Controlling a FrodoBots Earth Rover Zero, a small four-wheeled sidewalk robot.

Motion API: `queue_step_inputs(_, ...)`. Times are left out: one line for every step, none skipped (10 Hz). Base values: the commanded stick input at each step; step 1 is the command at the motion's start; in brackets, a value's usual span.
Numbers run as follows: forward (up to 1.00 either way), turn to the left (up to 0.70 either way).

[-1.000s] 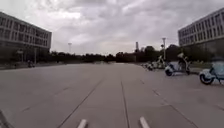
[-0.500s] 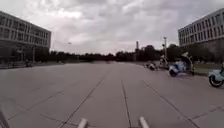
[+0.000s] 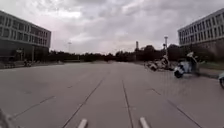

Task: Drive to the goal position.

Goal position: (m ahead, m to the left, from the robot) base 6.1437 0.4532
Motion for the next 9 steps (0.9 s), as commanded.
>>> queue_step_inputs(0.70, 0.00)
queue_step_inputs(0.70, 0.00)
queue_step_inputs(0.70, 0.00)
queue_step_inputs(0.70, 0.00)
queue_step_inputs(0.70, 0.00)
queue_step_inputs(0.70, 0.00)
queue_step_inputs(0.70, 0.00)
queue_step_inputs(0.70, 0.00)
queue_step_inputs(0.70, 0.00)
